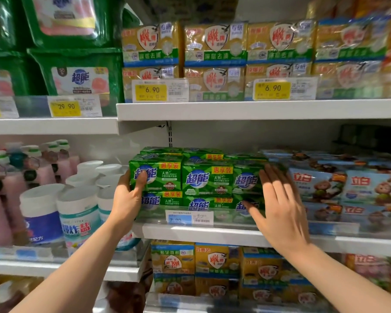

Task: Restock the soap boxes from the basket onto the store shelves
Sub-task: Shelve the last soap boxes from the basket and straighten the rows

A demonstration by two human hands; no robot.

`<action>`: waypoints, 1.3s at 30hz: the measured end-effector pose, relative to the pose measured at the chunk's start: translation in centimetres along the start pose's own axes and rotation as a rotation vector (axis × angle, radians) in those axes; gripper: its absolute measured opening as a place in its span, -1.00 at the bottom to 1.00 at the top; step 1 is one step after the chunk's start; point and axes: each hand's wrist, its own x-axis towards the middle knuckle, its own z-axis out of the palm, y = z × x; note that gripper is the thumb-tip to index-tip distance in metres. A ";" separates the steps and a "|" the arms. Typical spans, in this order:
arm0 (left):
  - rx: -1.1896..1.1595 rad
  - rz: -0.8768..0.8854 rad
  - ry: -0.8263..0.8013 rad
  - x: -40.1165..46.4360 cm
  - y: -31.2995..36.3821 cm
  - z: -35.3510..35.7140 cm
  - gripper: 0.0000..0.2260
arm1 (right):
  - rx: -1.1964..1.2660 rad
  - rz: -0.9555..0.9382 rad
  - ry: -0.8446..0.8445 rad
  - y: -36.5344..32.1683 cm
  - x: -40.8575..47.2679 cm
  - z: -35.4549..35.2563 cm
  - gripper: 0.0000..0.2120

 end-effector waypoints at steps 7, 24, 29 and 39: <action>0.458 0.169 0.256 -1.1 -0.3 1.6 -0.34 | 0.023 0.029 0.055 0.6 -0.5 0.6 -0.45; 1.146 1.037 0.040 -4.2 -0.9 11.2 -0.50 | 0.053 0.033 0.108 5.0 3.1 -1.3 -0.55; 1.073 1.015 0.088 -4.9 -1.2 11.9 -0.54 | 0.087 0.016 0.155 5.2 3.0 -0.8 -0.55; 1.102 0.899 0.282 -4.3 -1.1 10.8 -0.31 | 0.046 0.008 0.145 5.6 2.4 -0.1 -0.48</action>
